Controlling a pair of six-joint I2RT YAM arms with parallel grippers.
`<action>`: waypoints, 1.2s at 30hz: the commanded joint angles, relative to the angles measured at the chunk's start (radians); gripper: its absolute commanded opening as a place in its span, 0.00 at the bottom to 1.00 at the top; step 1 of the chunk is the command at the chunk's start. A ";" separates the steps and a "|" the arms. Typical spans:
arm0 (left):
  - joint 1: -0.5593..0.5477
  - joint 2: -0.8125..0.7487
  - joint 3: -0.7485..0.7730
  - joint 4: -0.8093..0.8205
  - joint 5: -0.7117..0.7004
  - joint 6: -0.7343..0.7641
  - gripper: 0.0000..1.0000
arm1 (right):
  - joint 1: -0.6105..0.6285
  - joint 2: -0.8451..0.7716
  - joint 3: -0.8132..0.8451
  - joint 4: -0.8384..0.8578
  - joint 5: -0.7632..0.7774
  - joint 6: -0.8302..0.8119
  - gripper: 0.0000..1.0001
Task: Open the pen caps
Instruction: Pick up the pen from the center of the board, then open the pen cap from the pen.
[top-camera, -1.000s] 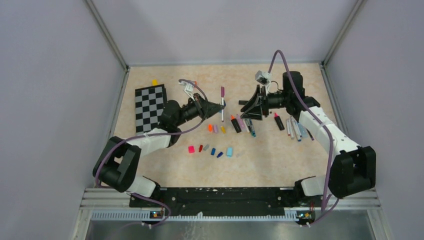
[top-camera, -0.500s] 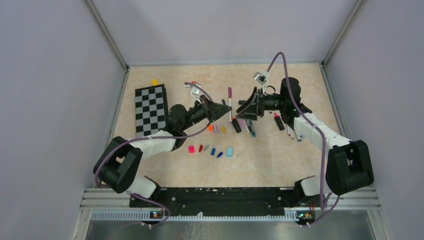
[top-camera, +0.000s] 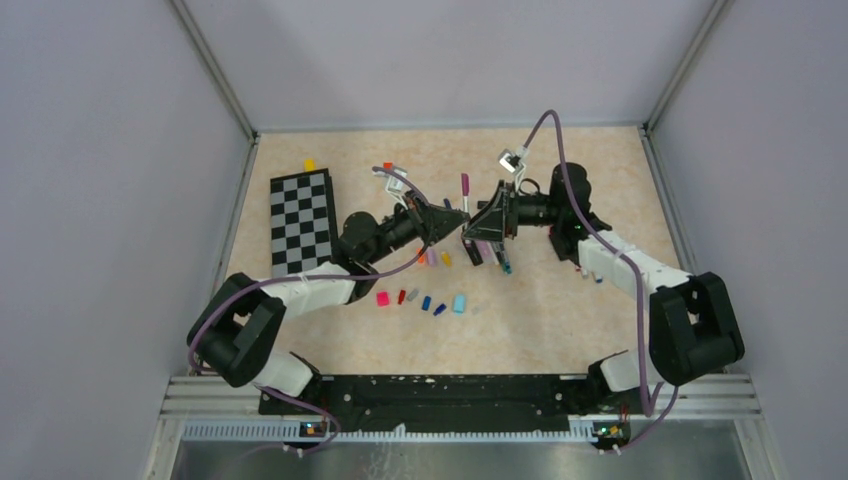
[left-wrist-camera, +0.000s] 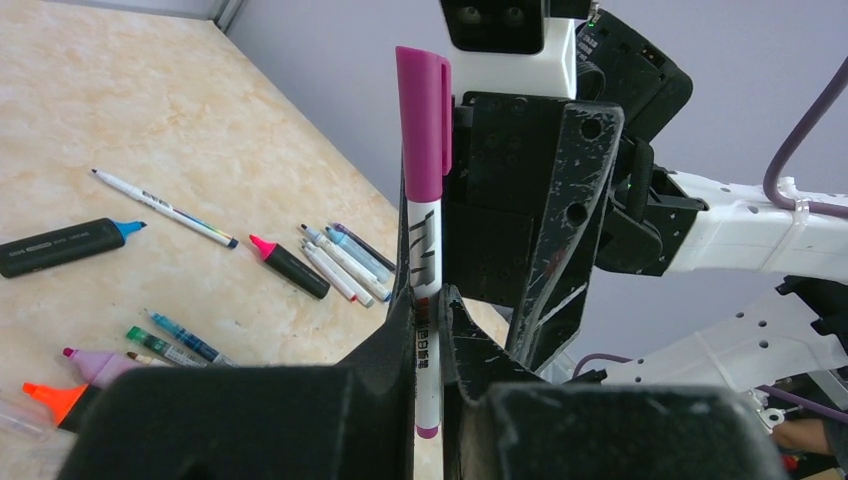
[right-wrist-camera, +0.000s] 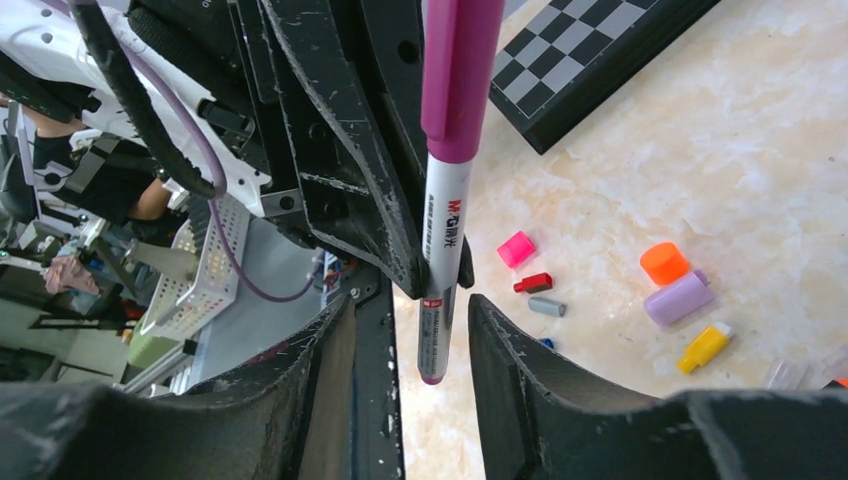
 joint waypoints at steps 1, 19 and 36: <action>-0.012 -0.023 0.033 0.069 -0.017 0.018 0.00 | 0.019 0.008 -0.002 0.055 0.022 0.014 0.41; -0.009 -0.077 0.003 0.049 -0.026 0.117 0.55 | 0.025 -0.009 0.047 -0.103 -0.059 -0.165 0.00; 0.124 0.019 0.032 0.304 0.311 -0.100 0.84 | 0.028 -0.012 0.041 -0.092 -0.222 -0.212 0.00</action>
